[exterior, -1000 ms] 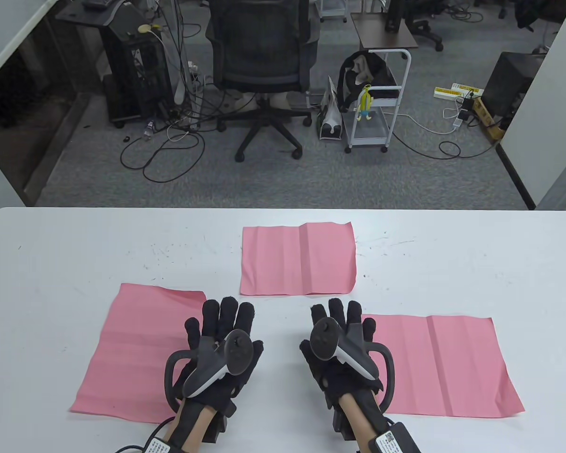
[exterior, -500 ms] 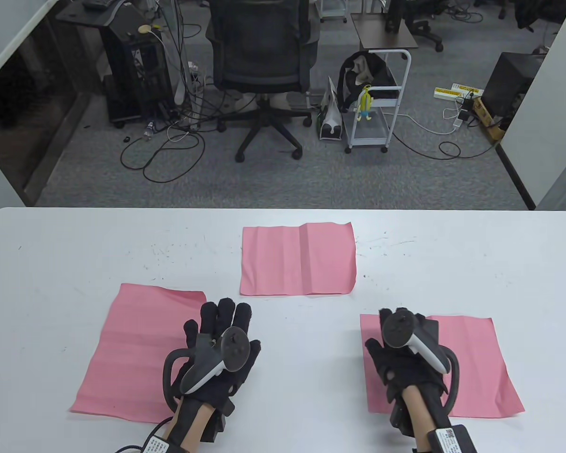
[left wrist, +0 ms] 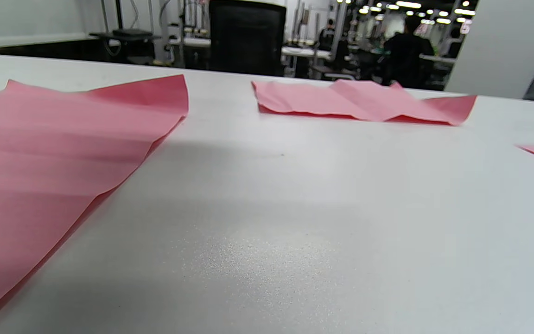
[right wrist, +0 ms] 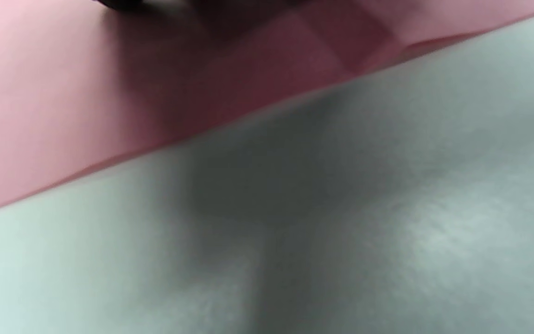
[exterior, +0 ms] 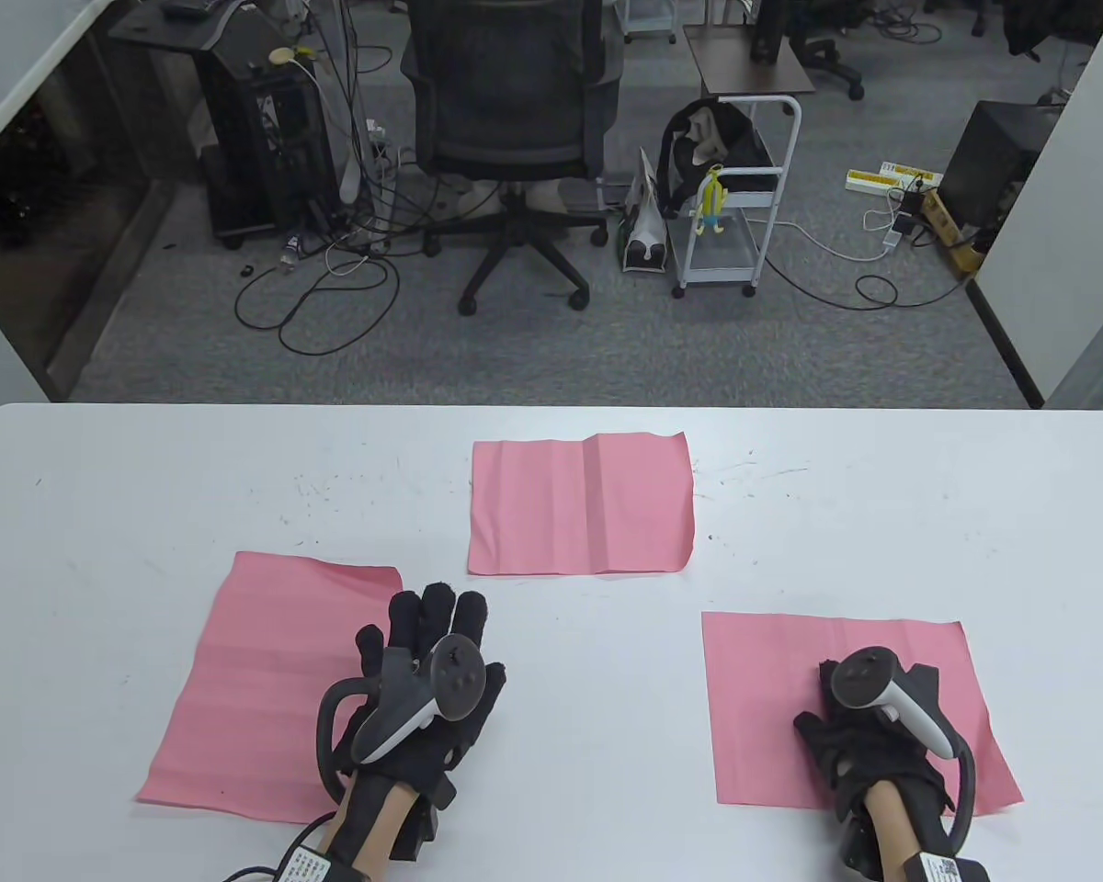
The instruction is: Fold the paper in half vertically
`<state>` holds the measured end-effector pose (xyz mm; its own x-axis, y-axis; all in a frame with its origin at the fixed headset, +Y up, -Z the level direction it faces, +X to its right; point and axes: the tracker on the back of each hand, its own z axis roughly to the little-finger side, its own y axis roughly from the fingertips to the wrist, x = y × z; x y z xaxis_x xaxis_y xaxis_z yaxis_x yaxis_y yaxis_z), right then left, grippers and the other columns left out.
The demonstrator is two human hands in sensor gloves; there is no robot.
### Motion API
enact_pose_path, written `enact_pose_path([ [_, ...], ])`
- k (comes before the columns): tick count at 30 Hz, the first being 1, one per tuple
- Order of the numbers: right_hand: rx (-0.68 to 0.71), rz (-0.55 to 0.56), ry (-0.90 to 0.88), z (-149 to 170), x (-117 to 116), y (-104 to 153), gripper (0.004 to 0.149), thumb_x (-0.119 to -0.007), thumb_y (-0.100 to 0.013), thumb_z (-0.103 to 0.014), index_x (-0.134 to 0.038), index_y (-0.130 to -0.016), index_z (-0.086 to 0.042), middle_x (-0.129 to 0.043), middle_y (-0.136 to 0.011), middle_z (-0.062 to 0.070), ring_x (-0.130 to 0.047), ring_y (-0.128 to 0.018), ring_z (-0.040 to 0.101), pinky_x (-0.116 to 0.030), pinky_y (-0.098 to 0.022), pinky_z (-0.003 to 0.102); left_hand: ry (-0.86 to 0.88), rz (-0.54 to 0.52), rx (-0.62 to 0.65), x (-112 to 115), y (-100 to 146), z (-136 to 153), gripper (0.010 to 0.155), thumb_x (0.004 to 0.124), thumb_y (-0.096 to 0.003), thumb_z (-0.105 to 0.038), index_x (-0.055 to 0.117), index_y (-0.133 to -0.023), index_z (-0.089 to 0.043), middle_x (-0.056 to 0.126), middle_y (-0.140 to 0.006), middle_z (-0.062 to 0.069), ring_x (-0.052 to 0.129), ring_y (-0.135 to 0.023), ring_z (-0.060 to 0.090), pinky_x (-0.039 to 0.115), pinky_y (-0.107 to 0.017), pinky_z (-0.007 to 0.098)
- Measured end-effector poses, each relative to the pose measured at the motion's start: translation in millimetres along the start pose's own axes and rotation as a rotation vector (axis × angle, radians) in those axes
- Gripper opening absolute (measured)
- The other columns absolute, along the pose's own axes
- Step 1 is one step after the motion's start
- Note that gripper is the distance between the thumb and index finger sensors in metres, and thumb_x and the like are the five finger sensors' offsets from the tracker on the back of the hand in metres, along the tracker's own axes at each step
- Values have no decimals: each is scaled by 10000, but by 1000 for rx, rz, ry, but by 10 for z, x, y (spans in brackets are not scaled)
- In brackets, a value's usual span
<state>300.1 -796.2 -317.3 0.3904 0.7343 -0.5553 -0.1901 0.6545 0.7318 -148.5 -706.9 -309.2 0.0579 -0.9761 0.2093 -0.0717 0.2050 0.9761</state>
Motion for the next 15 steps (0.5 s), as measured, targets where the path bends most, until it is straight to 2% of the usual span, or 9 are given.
enact_pose_path([
  [8, 10, -6, 22, -134, -65, 11, 721, -617, -499, -531, -180, -1045, -357, -31, -1126, 33, -30, -1022, 410, -173, -730, 643, 3, 16, 1, 8, -8, 3, 787, 434, -539, -675, 69, -1173, -385, 58, -1299, 5, 103, -1193, 378, 237, -831, 679],
  [15, 38, -17, 65, -526, -221, 53, 717, -588, -505, -539, -152, -1043, -351, -12, -1119, 47, -17, -1012, 422, -169, -721, 649, 2, 37, 7, 20, -15, -10, 786, 432, -540, -675, 68, -1173, -384, 56, -1298, 4, 101, -1193, 377, 236, -832, 678],
])
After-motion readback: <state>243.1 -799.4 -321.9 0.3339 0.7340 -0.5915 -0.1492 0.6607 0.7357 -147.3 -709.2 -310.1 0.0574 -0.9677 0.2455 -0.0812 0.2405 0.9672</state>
